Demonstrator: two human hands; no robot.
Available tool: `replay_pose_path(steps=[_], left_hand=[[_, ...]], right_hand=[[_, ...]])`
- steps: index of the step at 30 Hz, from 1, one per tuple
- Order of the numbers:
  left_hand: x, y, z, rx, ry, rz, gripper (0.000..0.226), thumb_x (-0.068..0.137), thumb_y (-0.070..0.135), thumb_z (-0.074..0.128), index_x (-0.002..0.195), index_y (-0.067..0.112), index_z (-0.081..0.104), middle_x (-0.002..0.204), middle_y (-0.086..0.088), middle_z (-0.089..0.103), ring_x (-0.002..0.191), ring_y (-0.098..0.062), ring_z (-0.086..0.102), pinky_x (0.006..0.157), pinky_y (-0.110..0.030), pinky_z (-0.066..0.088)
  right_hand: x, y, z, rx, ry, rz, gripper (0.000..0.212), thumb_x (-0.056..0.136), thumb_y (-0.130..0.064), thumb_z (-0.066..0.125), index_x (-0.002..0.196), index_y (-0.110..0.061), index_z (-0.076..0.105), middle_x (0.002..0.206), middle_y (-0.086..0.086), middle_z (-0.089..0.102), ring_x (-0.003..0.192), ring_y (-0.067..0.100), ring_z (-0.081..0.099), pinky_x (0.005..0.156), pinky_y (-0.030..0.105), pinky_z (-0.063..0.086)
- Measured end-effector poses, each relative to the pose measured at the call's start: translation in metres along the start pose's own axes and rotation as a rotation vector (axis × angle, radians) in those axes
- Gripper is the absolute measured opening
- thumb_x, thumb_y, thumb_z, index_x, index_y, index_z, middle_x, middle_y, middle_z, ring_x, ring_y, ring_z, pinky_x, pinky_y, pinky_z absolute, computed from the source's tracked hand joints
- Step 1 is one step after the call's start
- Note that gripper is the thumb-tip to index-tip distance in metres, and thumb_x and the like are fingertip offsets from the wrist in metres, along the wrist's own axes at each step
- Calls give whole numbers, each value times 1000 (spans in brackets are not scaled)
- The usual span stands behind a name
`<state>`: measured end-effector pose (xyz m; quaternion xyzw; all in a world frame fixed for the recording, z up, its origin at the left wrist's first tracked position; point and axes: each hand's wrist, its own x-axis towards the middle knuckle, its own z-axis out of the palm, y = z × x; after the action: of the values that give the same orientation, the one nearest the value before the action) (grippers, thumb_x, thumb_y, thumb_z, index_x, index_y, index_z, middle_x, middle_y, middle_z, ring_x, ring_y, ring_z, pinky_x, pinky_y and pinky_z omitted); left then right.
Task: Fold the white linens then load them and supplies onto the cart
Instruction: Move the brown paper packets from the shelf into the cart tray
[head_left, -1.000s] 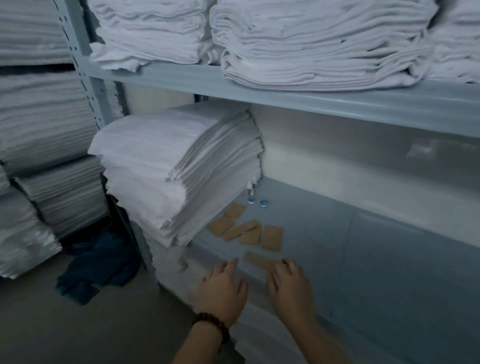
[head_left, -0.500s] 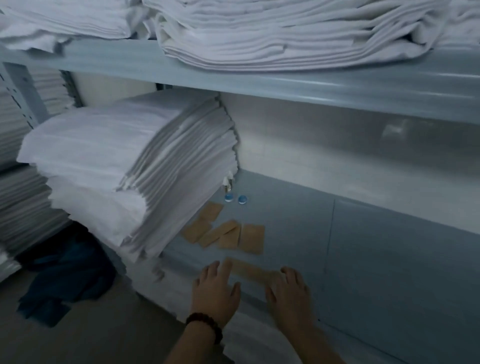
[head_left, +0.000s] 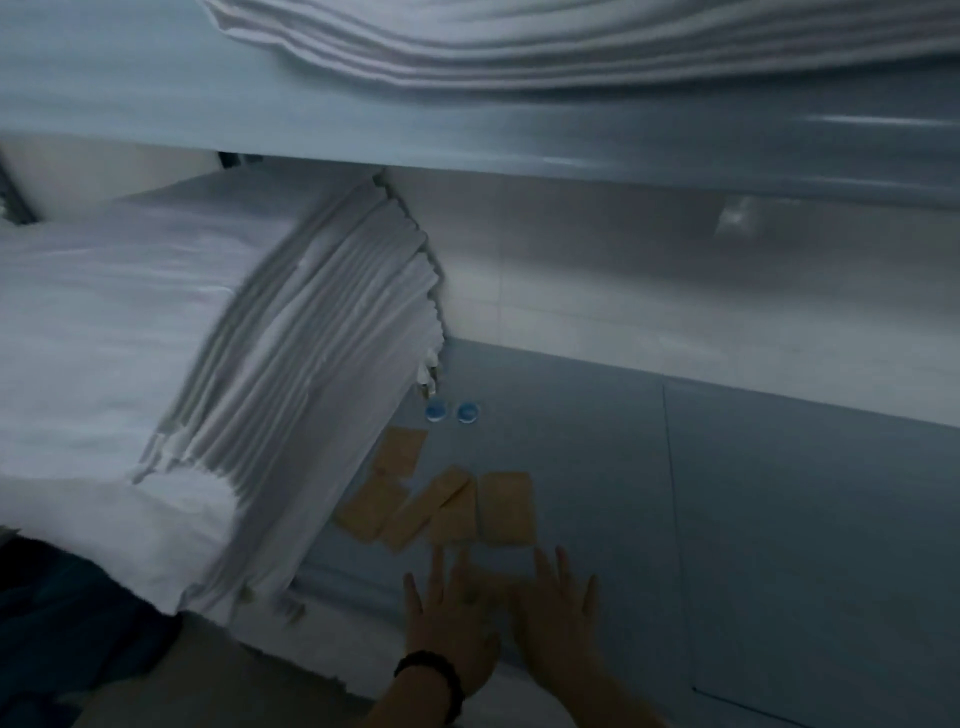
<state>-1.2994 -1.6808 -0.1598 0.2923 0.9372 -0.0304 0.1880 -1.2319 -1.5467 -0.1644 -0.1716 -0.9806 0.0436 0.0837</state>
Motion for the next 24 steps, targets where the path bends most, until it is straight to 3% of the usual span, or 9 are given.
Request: replay_pose_path(steps=[4,6,11,14,17,20,21,22,24], left_hand=[[15,4,20,17,18,17,63,89,57,25,148,45,11,157,5,-27,126,-30,-47,99,-68,-23],[18,7,25,19,32,15,63,87,56,27,148,46,13,157,4,-27,124,-29,-48,98,-67,-25],[26,28,24,-8,39,69,68,84,55,32,147,48,8,158,2,-25,127,-28,-45,92,-63,-33],[29,38,15,16,59,68,67,82,58,30,147,44,15,159,0,-19,130,-31,-43,91,-64,-33],[26,29,-4,25,104,-41,72,83,60,30,149,32,25,161,-9,-1,144,-41,-15,97,-66,-28],[29,1,-29,-29,261,-149,67,77,51,47,133,16,56,149,-21,36,139,-46,20,102,-76,4],[32,-13,-32,-74,339,-178,69,70,45,55,128,9,59,146,-24,39,137,-43,21,98,-78,14],[35,-27,-36,-160,370,-219,76,68,41,59,135,6,52,151,-25,30,140,-39,15,99,-77,14],[45,-51,-34,-292,352,-290,92,76,42,58,153,28,10,160,-9,-13,146,-28,-9,111,-65,-6]], right_hand=[[4,6,25,-49,-61,-25,43,42,-43,67,83,-35,77,157,4,26,147,28,-12,109,60,0],[5,12,33,-69,-22,-26,46,41,-45,73,86,-36,77,161,4,6,147,29,-11,109,61,-4],[6,38,33,-71,42,19,55,25,-41,91,79,-35,78,131,6,60,147,26,-12,108,57,1],[7,47,21,-91,20,26,56,27,-46,90,80,-36,78,142,6,51,147,26,-15,108,56,0],[19,39,10,-74,34,-11,59,29,-47,90,85,-35,77,129,2,61,147,24,-10,109,58,3],[46,11,-7,-105,-57,-70,62,47,-57,81,106,-38,73,127,-4,64,140,23,27,103,67,24],[57,1,-10,-129,-59,-114,61,57,-57,75,115,-37,69,131,-5,60,136,23,38,104,68,21],[67,-11,-11,-118,-51,-155,58,66,-51,67,122,-34,65,136,-5,56,134,24,44,106,70,10],[86,-32,-3,-75,-20,-224,48,71,-41,58,117,-33,68,131,-8,60,126,23,53,111,57,-1]])
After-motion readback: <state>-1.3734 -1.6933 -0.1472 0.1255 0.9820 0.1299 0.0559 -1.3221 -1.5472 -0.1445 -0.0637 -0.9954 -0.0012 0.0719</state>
